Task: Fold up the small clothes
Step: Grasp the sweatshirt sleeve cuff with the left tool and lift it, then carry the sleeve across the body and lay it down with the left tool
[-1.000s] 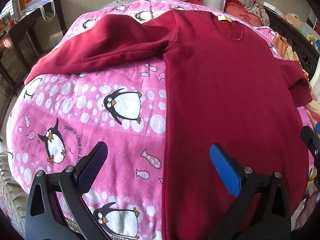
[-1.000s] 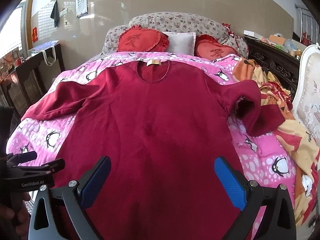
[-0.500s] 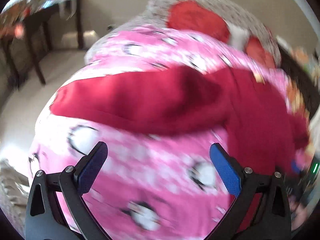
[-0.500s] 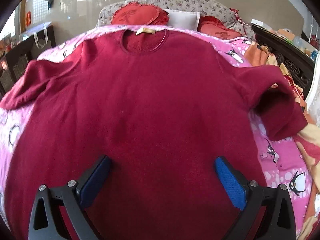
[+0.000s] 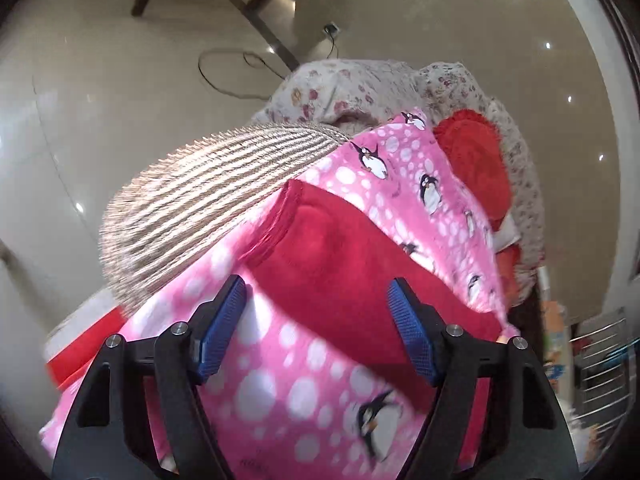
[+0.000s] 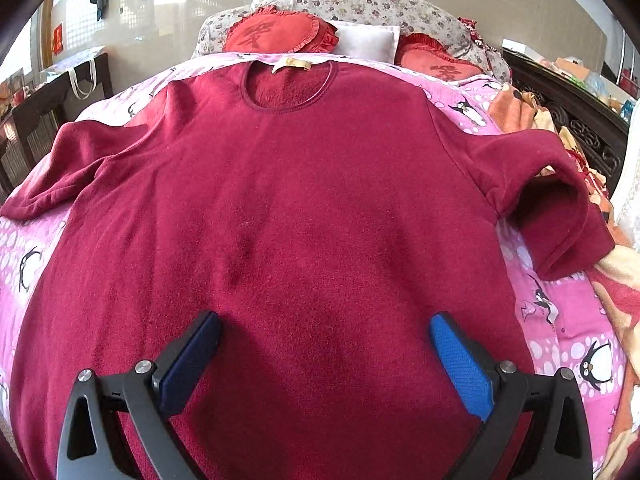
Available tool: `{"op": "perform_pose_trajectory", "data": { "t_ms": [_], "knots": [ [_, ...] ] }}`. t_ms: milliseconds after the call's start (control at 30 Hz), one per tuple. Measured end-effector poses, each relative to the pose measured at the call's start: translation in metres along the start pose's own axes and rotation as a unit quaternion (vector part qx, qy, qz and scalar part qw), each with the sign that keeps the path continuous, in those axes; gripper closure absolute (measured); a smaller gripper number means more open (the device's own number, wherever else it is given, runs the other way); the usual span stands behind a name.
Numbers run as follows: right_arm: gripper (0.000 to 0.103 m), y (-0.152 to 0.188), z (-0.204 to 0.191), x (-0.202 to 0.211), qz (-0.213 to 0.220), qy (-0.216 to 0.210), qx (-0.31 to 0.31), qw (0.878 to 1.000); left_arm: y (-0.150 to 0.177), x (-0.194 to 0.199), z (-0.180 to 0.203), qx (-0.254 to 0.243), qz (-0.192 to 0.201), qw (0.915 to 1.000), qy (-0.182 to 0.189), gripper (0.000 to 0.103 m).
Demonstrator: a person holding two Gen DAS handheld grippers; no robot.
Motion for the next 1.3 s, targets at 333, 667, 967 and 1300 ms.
{"op": "perform_pose_trajectory", "data": {
  "t_ms": [333,667,967,1300],
  "knots": [
    [0.0,0.0,0.0,0.0,0.0,0.0,0.0,1.0,-0.015,-0.001,0.0,0.013,0.018,0.9998,-0.002,0.078],
    [0.0,0.0,0.002,0.0,0.001,-0.003,-0.003,1.0,0.033,0.023,0.104,-0.141,0.059,0.9865,0.059,0.094],
    [0.0,0.002,0.003,0.004,0.009,-0.01,-0.008,1.0,0.142,-0.063,0.269,-0.213,-0.092,0.9507,0.206,0.094],
    [0.0,0.004,0.007,0.007,0.019,-0.031,-0.022,0.999,0.297,-0.164,0.373,-0.266,-0.234,0.9034,0.242,0.094]
  ]
}}
Point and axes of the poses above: each gripper's, at about its wrist camera, not at the fingertips, and x roughly against the way its jaws point, z to its right, y to its underside, the point moved 2 cm from there along -x, roughly the way its jaws point, and after that the axes turned 4 degrees about x, right-handed, at the moved point
